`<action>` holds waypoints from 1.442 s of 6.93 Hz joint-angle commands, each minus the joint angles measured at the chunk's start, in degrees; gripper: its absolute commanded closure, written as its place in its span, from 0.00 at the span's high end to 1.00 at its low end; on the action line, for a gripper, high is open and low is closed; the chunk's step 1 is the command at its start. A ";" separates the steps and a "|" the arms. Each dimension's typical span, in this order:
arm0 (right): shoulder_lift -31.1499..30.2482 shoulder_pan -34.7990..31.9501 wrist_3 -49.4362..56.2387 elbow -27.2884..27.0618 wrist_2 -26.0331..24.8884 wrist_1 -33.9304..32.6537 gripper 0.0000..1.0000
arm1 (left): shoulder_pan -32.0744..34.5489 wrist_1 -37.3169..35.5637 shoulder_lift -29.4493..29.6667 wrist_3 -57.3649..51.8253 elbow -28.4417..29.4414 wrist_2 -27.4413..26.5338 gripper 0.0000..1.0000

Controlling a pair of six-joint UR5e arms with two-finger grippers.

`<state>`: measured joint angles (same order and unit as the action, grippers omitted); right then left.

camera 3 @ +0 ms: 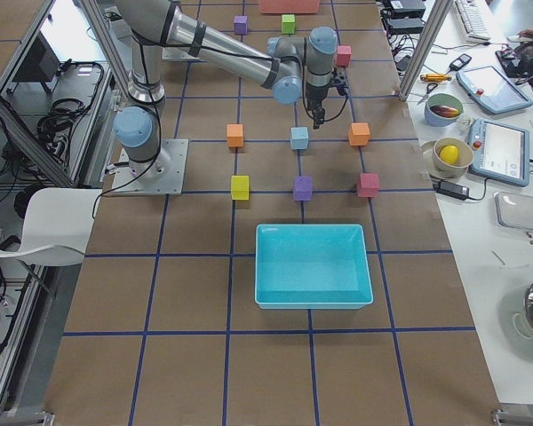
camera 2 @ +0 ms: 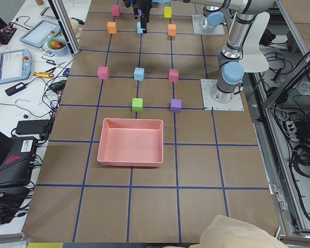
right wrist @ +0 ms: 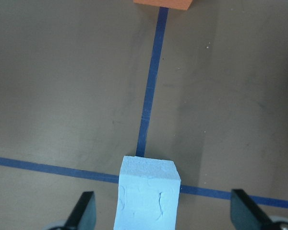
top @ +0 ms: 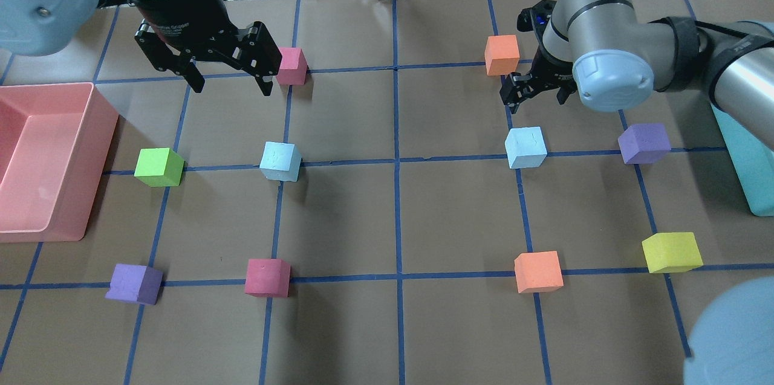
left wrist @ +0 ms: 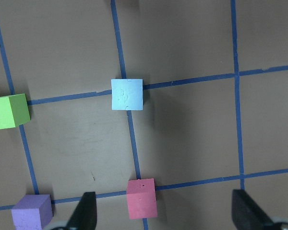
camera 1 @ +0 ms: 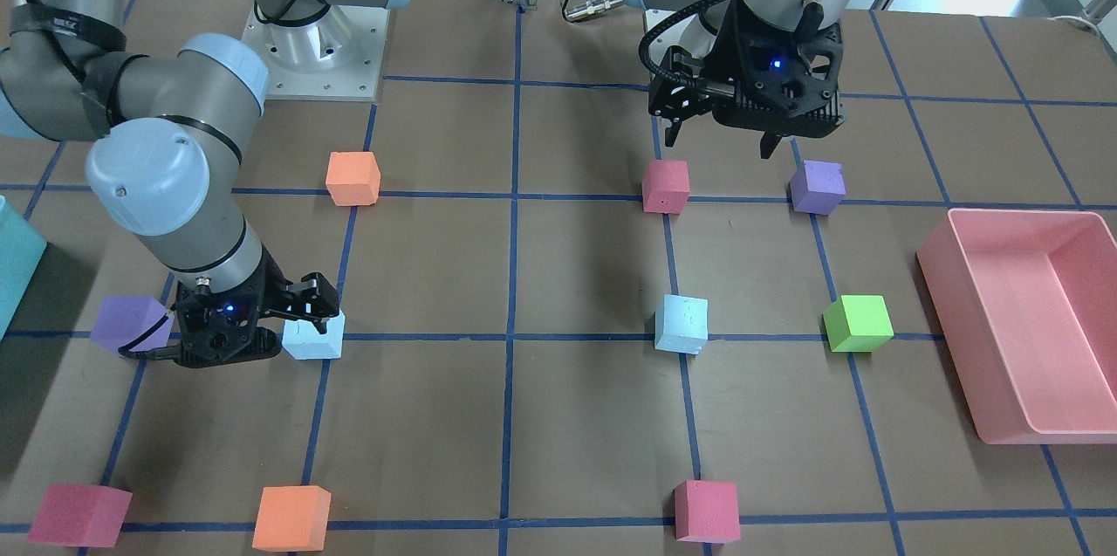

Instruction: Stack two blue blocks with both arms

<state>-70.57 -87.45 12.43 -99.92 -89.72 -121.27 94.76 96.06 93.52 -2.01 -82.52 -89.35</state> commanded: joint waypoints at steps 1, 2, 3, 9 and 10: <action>2.88 0.18 0.22 -0.80 0.33 -1.43 1.00 | -0.01 0.01 -0.09 -0.01 -0.01 -0.12 1.00; 3.50 0.09 0.05 -0.63 0.68 -1.25 1.00 | -0.01 0.01 -0.09 -0.01 -0.01 -0.12 1.00; 4.03 0.18 -0.21 -0.63 0.86 -1.25 1.00 | -0.01 0.01 -0.09 -0.01 -0.01 -0.12 1.00; 5.18 0.18 -3.55 -2.56 0.68 0.77 0.09 | -0.10 -0.08 0.26 -0.27 -0.01 -0.03 1.00; 4.57 0.18 -3.64 -2.04 0.60 0.86 0.00 | -0.36 -0.17 0.96 -0.36 -0.10 0.14 1.00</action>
<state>-65.53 -87.32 9.06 -102.30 -89.03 -120.50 94.60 95.98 93.83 -2.25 -82.56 -89.37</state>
